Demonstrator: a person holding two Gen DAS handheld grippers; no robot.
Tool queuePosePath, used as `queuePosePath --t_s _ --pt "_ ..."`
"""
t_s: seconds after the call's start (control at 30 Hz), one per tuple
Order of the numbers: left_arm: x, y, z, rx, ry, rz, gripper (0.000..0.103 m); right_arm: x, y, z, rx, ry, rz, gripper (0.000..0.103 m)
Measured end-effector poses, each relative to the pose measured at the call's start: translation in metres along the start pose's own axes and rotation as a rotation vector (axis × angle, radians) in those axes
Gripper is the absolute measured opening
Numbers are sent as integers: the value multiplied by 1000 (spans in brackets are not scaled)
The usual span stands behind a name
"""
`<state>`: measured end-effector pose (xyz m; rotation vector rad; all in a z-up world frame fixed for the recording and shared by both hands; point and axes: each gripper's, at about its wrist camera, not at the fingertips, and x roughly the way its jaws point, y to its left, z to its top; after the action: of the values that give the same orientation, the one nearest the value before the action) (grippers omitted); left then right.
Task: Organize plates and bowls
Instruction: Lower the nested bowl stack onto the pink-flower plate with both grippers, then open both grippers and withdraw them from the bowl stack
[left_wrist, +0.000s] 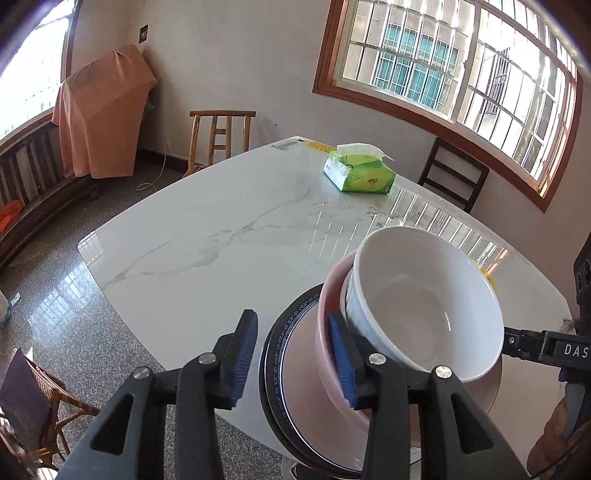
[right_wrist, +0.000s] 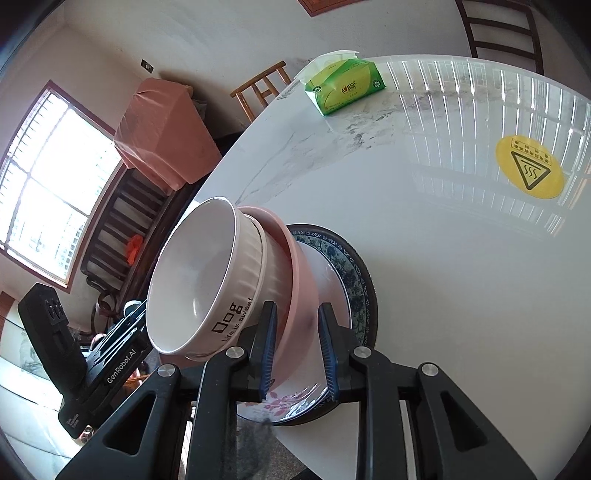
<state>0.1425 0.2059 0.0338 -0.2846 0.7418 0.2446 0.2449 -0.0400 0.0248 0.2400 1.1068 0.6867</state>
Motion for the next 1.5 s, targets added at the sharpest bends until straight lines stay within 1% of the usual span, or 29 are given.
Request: queuePosePath --t_s 0.03,0.1,0.17,0.23,0.3,0.37,0.47,0.5,0.63,0.7,0.77,0.87,0.93,0.97,1.03,1.07,1.13,1.2,1.23,1.27,1.37,1.4,1.47,1.5 --pt "-1 1 -2 -3 -10 0 45 -1 0 0 2 -12 -1 25" --pt "-3 4 -5 -11 -30 -14 46 -1 -1 -1 6 -34 -7 28" --pt "-4 7 -7 -19 -42 -21 49 -2 -1 -3 7 -57 -14 29" --pt "-6 8 -9 -23 -60 -16 53 -4 -1 -5 -1 -80 -21 32" --pt "-8 9 -12 -15 -77 -7 54 -6 0 -8 -8 -111 -27 36" --pt "-9 7 -14 2 -96 6 55 -8 0 -12 -15 -135 -33 37" --pt "-13 3 -18 34 -167 37 55 -11 0 -18 -4 -172 -20 40" --pt "-15 3 -20 43 -190 40 55 -13 -1 -21 1 -187 -5 43" --pt "-18 8 -27 57 -259 26 59 -20 3 -34 1 -239 14 46" --pt "-21 11 -30 60 -292 19 60 -23 7 -39 -18 -257 2 50" --pt "-27 13 -34 59 -317 21 60 -27 13 -46 -46 -282 -13 51" --pt "-39 14 -43 62 -360 70 60 -36 21 -59 -91 -339 -50 52" --pt "-47 16 -51 55 -368 85 60 -45 25 -70 -117 -386 -66 55" --pt "-52 17 -55 50 -369 85 60 -48 28 -76 -131 -410 -76 59" --pt "-62 16 -61 55 -369 90 60 -55 34 -87 -158 -446 -97 64" --pt "-65 14 -64 65 -361 92 60 -58 36 -93 -169 -461 -103 64" --pt "-73 8 -70 95 -353 88 60 -64 40 -105 -190 -490 -112 68" --pt "-83 0 -76 118 -355 87 60 -69 43 -114 -214 -516 -122 78" --pt "-88 -4 -79 124 -363 87 60 -72 44 -119 -221 -529 -127 78" --pt "-94 -8 -83 127 -374 83 60 -75 45 -124 -225 -546 -136 80" --pt "-112 -19 -89 139 -398 44 60 -87 44 -135 -221 -597 -141 90" --pt "-118 -23 -91 142 -403 29 61 -91 42 -138 -216 -613 -135 93" --pt "-128 -32 -93 155 -407 21 71 -99 40 -144 -216 -635 -133 94" --pt "-133 -37 -94 162 -411 15 74 -101 40 -147 -223 -641 -132 95"
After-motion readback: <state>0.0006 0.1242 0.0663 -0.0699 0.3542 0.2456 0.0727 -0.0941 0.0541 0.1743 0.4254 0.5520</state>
